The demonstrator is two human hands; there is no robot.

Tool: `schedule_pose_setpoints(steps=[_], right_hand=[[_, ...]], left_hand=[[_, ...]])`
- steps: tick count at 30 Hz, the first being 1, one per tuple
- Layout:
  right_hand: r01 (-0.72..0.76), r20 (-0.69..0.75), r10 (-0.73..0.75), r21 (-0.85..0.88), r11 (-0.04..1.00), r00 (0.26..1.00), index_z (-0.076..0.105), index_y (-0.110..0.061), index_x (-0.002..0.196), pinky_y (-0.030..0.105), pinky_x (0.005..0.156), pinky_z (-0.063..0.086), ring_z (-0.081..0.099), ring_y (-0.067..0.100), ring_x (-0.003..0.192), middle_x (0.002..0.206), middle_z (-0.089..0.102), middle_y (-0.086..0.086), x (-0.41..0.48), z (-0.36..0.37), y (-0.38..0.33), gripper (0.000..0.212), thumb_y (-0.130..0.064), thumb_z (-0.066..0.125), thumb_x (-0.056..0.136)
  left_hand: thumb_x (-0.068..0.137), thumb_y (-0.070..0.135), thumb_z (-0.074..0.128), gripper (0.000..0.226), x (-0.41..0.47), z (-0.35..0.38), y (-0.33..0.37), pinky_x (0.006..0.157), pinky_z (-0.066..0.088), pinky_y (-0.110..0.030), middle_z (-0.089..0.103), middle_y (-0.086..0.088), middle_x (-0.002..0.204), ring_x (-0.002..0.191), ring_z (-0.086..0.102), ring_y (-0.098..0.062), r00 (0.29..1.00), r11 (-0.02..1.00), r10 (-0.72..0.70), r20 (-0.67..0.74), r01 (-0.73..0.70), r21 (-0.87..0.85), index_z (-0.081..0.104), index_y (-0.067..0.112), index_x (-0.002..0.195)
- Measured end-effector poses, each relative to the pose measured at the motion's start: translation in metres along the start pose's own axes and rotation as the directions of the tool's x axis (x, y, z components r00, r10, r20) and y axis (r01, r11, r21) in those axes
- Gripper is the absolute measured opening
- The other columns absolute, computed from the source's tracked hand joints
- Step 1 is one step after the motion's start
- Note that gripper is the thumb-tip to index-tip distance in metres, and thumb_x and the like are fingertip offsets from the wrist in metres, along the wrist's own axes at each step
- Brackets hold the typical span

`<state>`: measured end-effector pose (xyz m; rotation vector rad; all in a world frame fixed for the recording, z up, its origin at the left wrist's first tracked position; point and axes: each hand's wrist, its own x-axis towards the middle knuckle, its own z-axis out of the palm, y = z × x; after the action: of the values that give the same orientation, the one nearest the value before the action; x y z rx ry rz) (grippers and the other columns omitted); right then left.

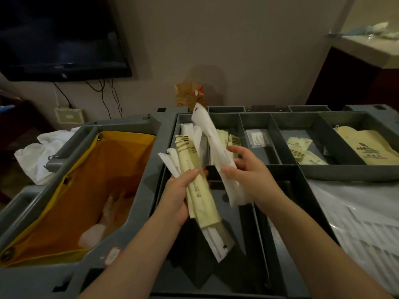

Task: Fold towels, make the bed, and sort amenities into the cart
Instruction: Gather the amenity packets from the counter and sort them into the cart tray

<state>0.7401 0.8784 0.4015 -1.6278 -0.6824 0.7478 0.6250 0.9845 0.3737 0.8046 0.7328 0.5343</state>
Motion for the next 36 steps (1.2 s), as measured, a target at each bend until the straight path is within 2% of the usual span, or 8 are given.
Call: schedule_pose_setpoints(steps=[4,7,10,16,20,24,29,36], right_hand=[[-0.071,0.019,0.069,0.179,0.981,0.997,0.044,-0.036,0.122,0.029,0.070,0.054,0.069,0.011,0.082,0.099,0.063,-0.011,0.001,-0.002,-0.003,0.043,-0.015,0.062,0.089],[0.067,-0.109,-0.091,-0.211,0.975,0.990,0.044,-0.033,0.127,0.021,0.065,0.052,0.063,0.005,0.080,0.095,0.057,-0.015,-0.002,0.005,0.005,0.044,-0.019,0.062,0.090],[0.214,-0.116,-0.376,-0.656,0.724,0.919,0.045,-0.032,0.129,0.020,0.072,0.049,0.057,0.003,0.088,0.107,0.058,-0.011,-0.008,0.014,0.012,0.044,-0.024,0.062,0.090],[0.421,0.122,-0.551,-0.784,0.456,0.825,0.050,-0.027,0.123,0.025,0.086,0.041,0.050,0.009,0.097,0.109,0.056,-0.007,-0.012,0.032,0.015,0.041,-0.029,0.063,0.085],[0.460,0.245,-0.389,-0.464,0.757,0.888,0.041,-0.041,0.130,0.022,0.093,0.043,0.046,-0.003,0.107,0.117,0.044,-0.022,-0.011,0.033,0.017,0.051,-0.029,0.065,0.086],[0.198,0.180,-0.200,0.032,0.980,0.963,0.043,-0.040,0.127,0.024,0.084,0.054,0.059,0.000,0.102,0.118,0.053,-0.018,-0.009,0.030,0.011,0.041,-0.022,0.057,0.093],[0.003,0.271,0.009,-0.043,0.999,0.963,0.059,-0.035,0.108,0.019,0.072,0.051,0.064,0.002,0.092,0.102,0.065,-0.015,-0.005,0.025,0.011,0.021,-0.027,0.062,0.089],[0.126,0.082,-0.110,-0.225,0.966,0.990,0.055,-0.036,0.109,0.014,0.066,0.047,0.060,-0.002,0.087,0.097,0.061,-0.018,-0.005,0.020,0.014,0.028,-0.025,0.067,0.086]], left_hand=[[0.088,0.007,0.058,0.021,0.000,-0.001,0.001,0.069,0.052,-0.036,0.073,-0.005,0.089,0.088,0.067,-0.020,1.000,1.000,0.000,0.019,0.001,-0.032,0.061,0.019,0.105],[0.086,0.008,0.057,0.021,-0.003,-0.001,0.003,0.070,0.052,-0.036,0.074,-0.004,0.080,0.081,0.066,-0.019,0.997,0.993,0.008,0.082,0.002,-0.118,0.059,0.020,0.102],[0.072,0.013,0.060,0.041,-0.007,-0.001,0.006,0.061,0.055,-0.032,0.072,-0.005,0.080,0.071,0.067,-0.016,0.985,0.977,0.032,0.167,0.004,-0.212,0.057,0.017,0.112],[0.072,0.016,0.058,0.044,-0.008,-0.005,0.009,0.069,0.054,-0.043,0.072,-0.011,0.085,0.080,0.067,-0.025,0.982,0.963,0.051,0.183,0.000,-0.269,0.057,0.017,0.116],[0.077,0.017,0.057,0.038,-0.008,-0.009,0.013,0.063,0.058,-0.041,0.071,-0.011,0.080,0.072,0.069,-0.025,0.988,0.964,0.053,0.142,-0.014,-0.265,0.058,0.014,0.115],[0.080,0.015,0.055,0.046,-0.006,-0.013,0.013,0.053,0.056,-0.032,0.068,-0.008,0.071,0.058,0.067,-0.021,0.993,0.968,0.072,0.096,-0.046,-0.248,0.053,0.005,0.125],[0.076,0.015,0.055,0.044,-0.006,-0.013,0.011,0.060,0.056,-0.037,0.070,-0.010,0.076,0.068,0.069,-0.026,0.994,0.974,0.082,0.073,-0.065,-0.215,0.056,0.009,0.119],[0.089,0.017,0.059,0.024,0.004,-0.014,0.012,0.061,0.049,-0.036,0.065,-0.007,0.089,0.076,0.062,-0.022,0.988,0.986,0.054,-0.142,-0.075,-0.151,0.058,0.018,0.112]])
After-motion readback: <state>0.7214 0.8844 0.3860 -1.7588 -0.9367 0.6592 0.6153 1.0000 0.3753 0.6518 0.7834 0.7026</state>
